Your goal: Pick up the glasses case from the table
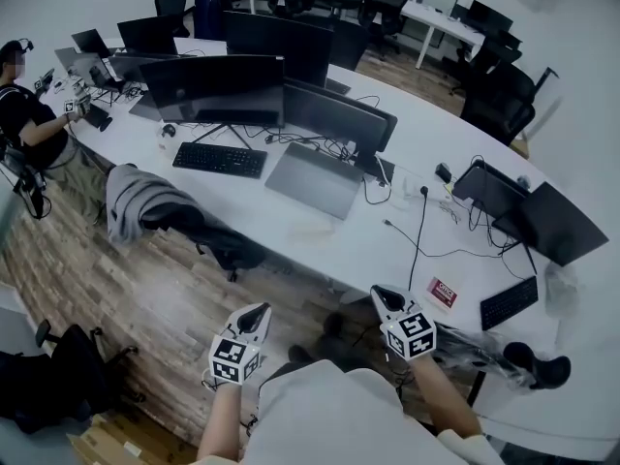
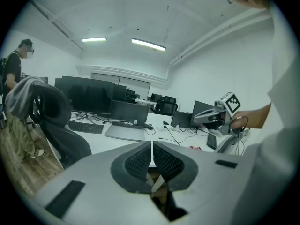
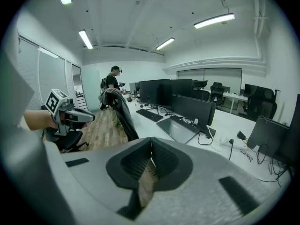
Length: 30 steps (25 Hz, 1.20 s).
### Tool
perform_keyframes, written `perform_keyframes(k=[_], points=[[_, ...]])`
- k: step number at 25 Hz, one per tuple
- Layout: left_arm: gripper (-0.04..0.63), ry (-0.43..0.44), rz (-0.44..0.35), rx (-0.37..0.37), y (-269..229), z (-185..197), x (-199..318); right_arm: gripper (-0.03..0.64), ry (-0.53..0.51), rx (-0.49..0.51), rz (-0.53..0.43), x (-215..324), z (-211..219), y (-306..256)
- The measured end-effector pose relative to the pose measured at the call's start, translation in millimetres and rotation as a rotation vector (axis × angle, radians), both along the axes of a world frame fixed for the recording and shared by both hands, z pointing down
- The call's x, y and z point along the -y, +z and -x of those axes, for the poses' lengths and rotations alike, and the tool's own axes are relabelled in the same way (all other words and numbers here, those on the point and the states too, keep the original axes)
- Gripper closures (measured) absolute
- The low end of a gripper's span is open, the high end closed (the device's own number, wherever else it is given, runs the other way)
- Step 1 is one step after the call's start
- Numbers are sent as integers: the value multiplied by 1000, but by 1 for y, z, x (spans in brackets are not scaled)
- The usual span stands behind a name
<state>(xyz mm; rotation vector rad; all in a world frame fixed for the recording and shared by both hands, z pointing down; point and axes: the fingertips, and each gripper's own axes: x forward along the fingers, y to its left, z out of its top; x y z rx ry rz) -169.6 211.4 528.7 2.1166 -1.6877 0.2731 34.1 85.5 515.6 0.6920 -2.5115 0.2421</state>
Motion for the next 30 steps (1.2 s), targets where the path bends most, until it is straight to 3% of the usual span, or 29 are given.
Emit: perform_keyframes(k=[14,20,30], points=[[584,-4,45,1,12,1,96,615,-40,4,50,93,13,22],[583,11,101,81,32,-8,144,615,-102,6,94,137,21,41],[583,10,141,110,51,-21,220,615,-210,-1,159,192,25,75]])
